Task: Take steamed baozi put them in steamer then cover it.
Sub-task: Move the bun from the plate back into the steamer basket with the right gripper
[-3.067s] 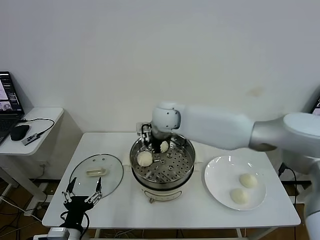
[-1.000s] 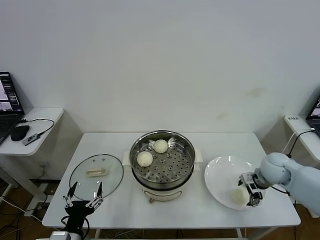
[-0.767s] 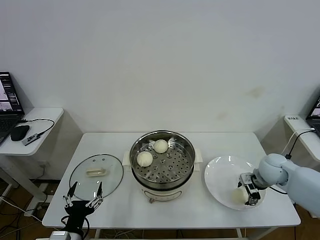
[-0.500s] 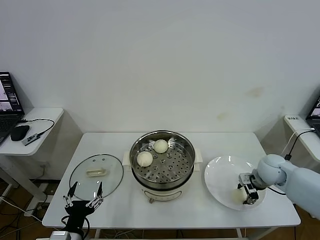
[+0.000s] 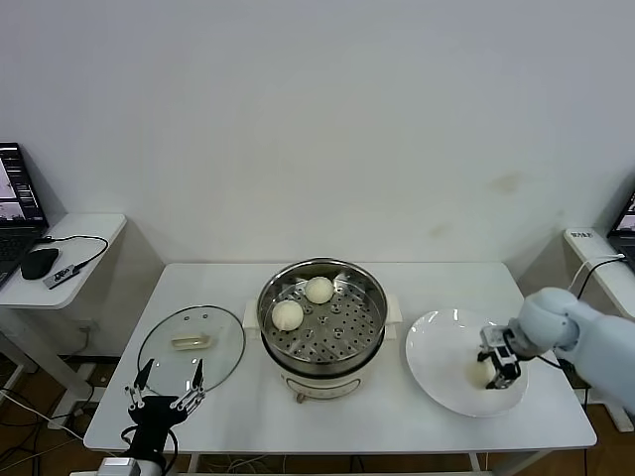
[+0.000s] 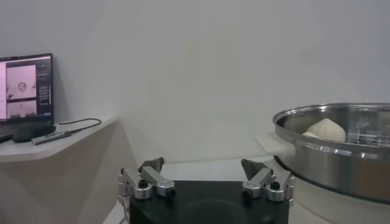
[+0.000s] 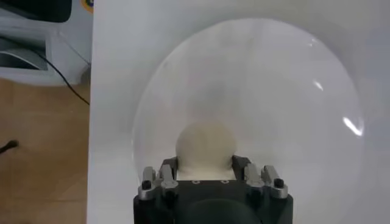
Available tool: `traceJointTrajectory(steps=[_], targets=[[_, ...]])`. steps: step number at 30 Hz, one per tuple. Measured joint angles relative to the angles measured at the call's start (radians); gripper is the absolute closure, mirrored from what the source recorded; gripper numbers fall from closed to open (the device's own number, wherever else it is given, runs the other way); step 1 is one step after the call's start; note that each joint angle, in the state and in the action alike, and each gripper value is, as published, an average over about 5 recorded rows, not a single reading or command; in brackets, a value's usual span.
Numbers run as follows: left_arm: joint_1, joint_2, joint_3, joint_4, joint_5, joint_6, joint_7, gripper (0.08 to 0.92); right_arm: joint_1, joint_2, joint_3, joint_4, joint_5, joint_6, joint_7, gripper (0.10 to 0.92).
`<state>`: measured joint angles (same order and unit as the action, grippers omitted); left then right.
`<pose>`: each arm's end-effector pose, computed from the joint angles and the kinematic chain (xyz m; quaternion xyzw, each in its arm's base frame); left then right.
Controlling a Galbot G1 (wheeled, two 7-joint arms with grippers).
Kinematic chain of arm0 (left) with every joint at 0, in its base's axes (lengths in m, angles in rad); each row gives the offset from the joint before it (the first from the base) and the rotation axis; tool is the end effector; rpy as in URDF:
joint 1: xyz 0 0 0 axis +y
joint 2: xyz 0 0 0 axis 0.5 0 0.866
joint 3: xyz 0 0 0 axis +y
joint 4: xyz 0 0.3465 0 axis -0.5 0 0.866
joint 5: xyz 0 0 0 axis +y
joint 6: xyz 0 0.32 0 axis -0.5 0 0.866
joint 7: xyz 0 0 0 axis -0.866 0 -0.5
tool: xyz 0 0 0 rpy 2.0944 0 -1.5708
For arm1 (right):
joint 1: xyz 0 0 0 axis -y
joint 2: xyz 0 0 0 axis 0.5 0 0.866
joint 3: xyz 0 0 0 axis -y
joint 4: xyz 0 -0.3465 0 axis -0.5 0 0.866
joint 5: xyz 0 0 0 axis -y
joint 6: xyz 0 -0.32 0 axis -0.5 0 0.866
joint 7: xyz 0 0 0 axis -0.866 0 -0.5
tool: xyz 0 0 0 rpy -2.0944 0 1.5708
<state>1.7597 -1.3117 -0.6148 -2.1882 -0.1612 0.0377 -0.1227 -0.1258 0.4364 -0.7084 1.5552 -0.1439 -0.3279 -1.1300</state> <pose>0.0987 0.0643 -0.2832 0.0215 -0.9965 -0.0539 0.0602 0.4005 -0.1910 -0.1705 0.4818 -0.5302 0.5443 0.4364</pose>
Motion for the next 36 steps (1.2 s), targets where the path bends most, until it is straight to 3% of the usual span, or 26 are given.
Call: traceJointTrajectory(steps=[16, 36], targets=[[-0.004, -0.004, 0.008, -0.016, -0.001, 0.000, -0.001, 0.177, 0.437, 0.057, -0.184, 0.023, 0.149, -0.010, -0.018, 0.457], [0.010, -0.031, -0.019, -0.021, 0.004, -0.002, -0.002, 0.177, 0.704, 0.417, -0.433, 0.057, 0.307, 0.069, 0.064, 0.457]])
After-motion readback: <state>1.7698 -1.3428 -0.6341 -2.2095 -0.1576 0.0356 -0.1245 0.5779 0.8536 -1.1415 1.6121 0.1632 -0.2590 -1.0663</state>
